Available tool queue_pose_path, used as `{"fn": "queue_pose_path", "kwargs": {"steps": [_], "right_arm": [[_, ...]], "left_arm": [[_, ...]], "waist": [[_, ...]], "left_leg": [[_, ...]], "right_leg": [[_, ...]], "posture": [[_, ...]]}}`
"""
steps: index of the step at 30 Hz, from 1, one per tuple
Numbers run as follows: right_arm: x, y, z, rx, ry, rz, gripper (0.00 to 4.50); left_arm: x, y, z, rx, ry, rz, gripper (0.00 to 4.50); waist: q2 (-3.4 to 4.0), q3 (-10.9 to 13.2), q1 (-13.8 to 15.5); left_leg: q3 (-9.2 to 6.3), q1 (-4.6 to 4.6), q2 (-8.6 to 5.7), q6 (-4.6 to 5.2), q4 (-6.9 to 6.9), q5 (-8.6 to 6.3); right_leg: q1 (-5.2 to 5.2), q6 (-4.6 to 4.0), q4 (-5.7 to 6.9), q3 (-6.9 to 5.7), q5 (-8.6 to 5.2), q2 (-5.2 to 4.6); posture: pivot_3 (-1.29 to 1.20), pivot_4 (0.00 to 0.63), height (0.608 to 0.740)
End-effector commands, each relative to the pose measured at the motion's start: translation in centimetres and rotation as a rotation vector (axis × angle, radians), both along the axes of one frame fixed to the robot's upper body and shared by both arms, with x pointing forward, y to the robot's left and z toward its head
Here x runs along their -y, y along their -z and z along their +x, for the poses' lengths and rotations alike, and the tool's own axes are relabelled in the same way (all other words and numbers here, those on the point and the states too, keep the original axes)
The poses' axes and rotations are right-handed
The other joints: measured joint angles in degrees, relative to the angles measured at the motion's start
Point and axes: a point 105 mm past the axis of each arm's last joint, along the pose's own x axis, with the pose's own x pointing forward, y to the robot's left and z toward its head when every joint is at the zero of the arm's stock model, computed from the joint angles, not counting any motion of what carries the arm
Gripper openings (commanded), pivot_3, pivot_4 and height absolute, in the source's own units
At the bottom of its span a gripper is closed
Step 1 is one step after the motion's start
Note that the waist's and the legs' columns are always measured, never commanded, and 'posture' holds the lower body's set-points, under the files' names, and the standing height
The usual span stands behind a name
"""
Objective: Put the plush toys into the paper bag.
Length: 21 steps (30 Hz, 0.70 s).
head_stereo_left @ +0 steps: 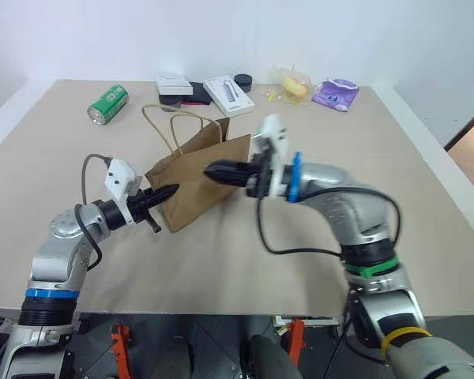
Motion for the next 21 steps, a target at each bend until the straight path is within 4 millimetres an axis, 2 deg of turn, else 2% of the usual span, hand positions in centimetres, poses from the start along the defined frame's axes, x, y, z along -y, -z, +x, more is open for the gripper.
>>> {"fn": "queue_pose_path", "kwargs": {"steps": [1, 3, 4, 7, 9, 10, 17, 20, 21], "right_arm": [[4.8, -3.0, -1.9, 0.042, -0.086, 0.011, 2.79], [7.0, -3.4, -2.4, 0.029, -0.110, -0.030, 3.73], [7.8, -3.6, -2.5, 0.027, -0.113, -0.051, 4.36], [9.1, -4.3, -2.8, 0.036, -0.126, -0.101, 4.36], [9.5, -4.6, -3.1, 0.047, -0.138, -0.128, 4.36], [9.6, -4.6, -3.2, 0.052, -0.142, -0.140, 4.36], [9.4, -4.8, -3.9, 0.074, -0.167, -0.181, 4.36], [9.2, -4.8, -4.2, 0.075, -0.176, -0.187, 4.50], [9.2, -4.8, -4.2, 0.073, -0.177, -0.189, 4.50]], "left_arm": [[0.9, -2.7, -2.3, 0.042, 0.166, 0.006, 0.00], [1.2, -2.6, -3.5, -0.009, 0.261, 0.027, 0.00], [1.4, -2.4, -4.1, -0.040, 0.304, 0.042, 0.00], [1.5, -1.8, -5.2, -0.113, 0.397, 0.099, 0.00], [1.3, -1.4, -5.2, -0.124, 0.408, 0.122, 0.00], [1.3, -1.3, -5.2, -0.128, 0.415, 0.123, 0.00], [1.2, 0.1, -5.1, -0.162, 0.431, 0.130, 0.00], [0.9, 0.6, -5.3, -0.181, 0.423, 0.134, 0.78], [0.8, 0.6, -5.4, -0.189, 0.422, 0.136, 1.28]], "waist": [[0.01, 0.02, -0.02], [0.06, 0.05, -0.06], [0.06, 0.05, -0.07], [0.14, 0.09, -0.78], [0.27, 0.17, -1.18], [0.27, 0.17, -1.20], [0.29, 0.19, -1.20], [0.29, 0.19, -1.20], [0.29, 0.19, -1.20]], "left_leg": [[0.00, 0.00, 0.00, 0.01, -0.01, 0.00], [0.05, 0.02, 0.00, 0.07, -0.03, -0.04], [0.07, 0.05, 0.02, 0.15, -0.04, -0.08], [0.13, 0.11, 0.11, 0.20, -0.06, -0.11], [0.18, 0.16, 0.17, 0.20, -0.06, -0.12], [0.19, 0.17, 0.23, 0.20, -0.06, -0.12], [0.22, 0.14, 0.32, 0.20, -0.02, -0.11], [0.28, 0.14, 0.32, 0.20, -0.02, -0.12], [0.31, 0.14, 0.32, 0.20, -0.03, -0.12]], "right_leg": [[0.00, 0.01, 0.00, 0.00, -0.01, -0.01], [-0.01, 0.01, 0.00, 0.03, -0.03, 0.01], [-0.01, -0.03, 0.00, 0.04, -0.07, 0.05], [-0.03, -0.06, 0.00, 0.16, -0.08, 0.20], [-0.04, -0.01, 0.00, 0.24, -0.11, 0.29], [-0.05, 0.20, 0.00, 0.26, -0.23, 0.37], [-0.08, 0.18, 0.00, 0.29, -0.22, 0.46], [-0.10, 0.18, 0.00, 0.34, -0.22, 0.45], [-0.11, 0.17, 0.00, 0.39, -0.21, 0.45]], "posture": [[0.00, 0.150, 0.740], [0.00, 0.150, 0.740], [0.00, 0.150, 0.740], [0.00, 0.150, 0.740], [0.00, 0.150, 0.740], [0.00, 0.150, 0.740], [0.00, 0.150, 0.740], [0.00, 0.150, 0.740], [0.00, 0.150, 0.740]]}}
